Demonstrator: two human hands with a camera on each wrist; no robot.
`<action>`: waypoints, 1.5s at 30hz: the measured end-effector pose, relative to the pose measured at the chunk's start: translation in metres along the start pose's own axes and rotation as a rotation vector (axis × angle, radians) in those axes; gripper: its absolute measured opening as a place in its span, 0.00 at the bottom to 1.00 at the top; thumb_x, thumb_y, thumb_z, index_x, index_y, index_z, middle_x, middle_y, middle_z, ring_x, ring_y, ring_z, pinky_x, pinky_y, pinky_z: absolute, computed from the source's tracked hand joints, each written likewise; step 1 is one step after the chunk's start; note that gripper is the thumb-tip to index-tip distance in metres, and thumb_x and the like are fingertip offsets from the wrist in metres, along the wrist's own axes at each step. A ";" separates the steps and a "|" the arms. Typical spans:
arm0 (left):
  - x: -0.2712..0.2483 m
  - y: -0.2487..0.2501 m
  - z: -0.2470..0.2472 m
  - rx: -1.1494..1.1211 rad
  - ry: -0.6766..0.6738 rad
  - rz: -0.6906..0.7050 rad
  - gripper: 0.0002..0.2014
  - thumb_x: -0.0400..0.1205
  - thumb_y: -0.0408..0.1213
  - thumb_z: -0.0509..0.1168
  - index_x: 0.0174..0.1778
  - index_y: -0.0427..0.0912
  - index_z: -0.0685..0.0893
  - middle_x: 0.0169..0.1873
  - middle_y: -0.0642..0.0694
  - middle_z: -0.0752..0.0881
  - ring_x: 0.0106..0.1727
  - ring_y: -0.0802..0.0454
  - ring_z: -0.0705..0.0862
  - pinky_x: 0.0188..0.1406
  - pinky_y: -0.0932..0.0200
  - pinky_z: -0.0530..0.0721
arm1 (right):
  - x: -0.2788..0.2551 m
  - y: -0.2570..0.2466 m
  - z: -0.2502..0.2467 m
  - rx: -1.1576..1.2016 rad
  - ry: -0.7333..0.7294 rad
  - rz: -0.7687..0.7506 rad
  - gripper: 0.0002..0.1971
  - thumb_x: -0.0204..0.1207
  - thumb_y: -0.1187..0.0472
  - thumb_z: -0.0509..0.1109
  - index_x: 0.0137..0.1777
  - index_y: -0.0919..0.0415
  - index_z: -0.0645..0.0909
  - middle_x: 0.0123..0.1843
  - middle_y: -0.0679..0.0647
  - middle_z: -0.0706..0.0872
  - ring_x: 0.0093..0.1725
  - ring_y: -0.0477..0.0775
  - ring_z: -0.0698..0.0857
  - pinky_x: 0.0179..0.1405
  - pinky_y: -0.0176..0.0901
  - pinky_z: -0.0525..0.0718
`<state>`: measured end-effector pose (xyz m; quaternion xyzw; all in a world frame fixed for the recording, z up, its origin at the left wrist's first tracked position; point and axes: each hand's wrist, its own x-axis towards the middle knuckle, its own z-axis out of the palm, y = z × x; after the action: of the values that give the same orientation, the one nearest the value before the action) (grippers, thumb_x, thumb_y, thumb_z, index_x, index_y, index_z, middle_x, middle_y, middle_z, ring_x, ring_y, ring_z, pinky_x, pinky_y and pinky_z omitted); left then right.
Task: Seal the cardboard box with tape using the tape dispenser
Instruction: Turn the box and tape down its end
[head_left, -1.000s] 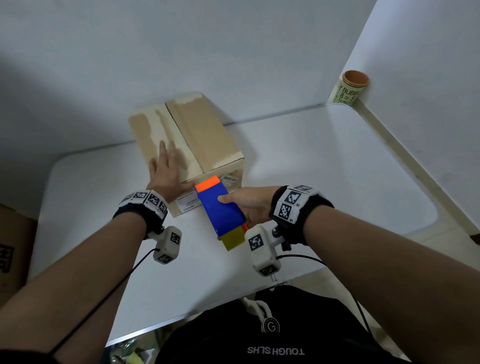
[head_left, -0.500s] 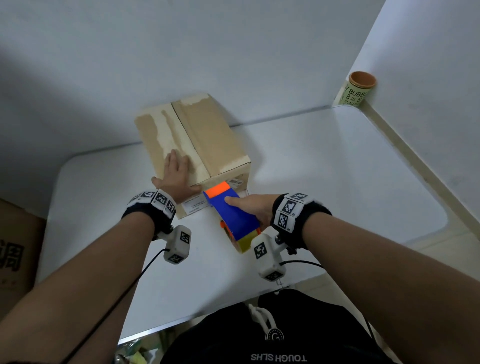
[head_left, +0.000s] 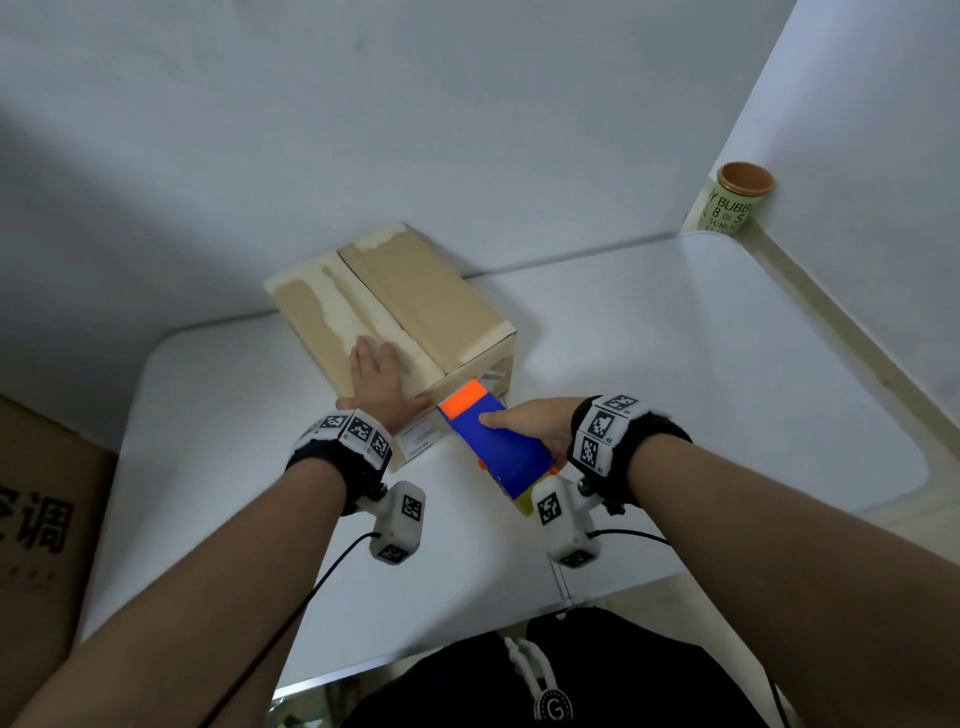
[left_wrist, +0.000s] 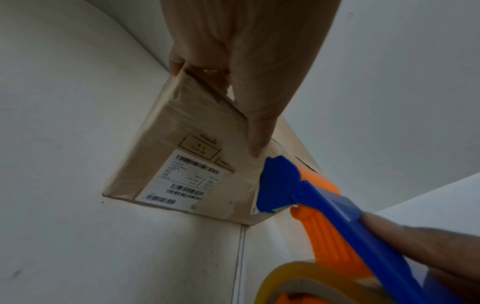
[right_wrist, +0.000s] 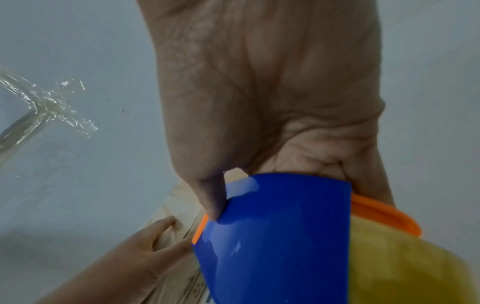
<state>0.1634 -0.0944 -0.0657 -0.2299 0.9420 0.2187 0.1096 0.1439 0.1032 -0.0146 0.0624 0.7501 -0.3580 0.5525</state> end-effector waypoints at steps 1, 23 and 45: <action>-0.001 0.000 -0.001 0.044 -0.013 0.002 0.51 0.74 0.57 0.71 0.84 0.50 0.43 0.83 0.45 0.33 0.85 0.47 0.38 0.73 0.22 0.59 | -0.002 0.001 -0.001 0.037 -0.017 0.003 0.26 0.84 0.46 0.58 0.73 0.66 0.74 0.66 0.62 0.84 0.45 0.57 0.85 0.33 0.38 0.78; 0.017 -0.013 0.016 0.506 -0.035 0.466 0.40 0.83 0.55 0.56 0.83 0.56 0.36 0.84 0.59 0.38 0.86 0.53 0.43 0.82 0.39 0.48 | 0.009 0.037 -0.021 -0.114 -0.040 -0.174 0.31 0.81 0.40 0.61 0.69 0.68 0.78 0.64 0.64 0.85 0.59 0.63 0.87 0.59 0.51 0.84; 0.019 0.008 -0.010 0.295 -0.277 0.353 0.38 0.82 0.60 0.51 0.84 0.53 0.42 0.84 0.56 0.40 0.85 0.52 0.41 0.81 0.36 0.38 | -0.010 0.019 -0.024 -0.673 0.146 -0.059 0.30 0.84 0.40 0.54 0.69 0.65 0.76 0.64 0.62 0.81 0.62 0.60 0.81 0.62 0.48 0.75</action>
<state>0.1422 -0.0994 -0.0600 -0.0114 0.9652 0.1244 0.2299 0.1383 0.1351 -0.0114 -0.1196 0.8651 -0.1008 0.4766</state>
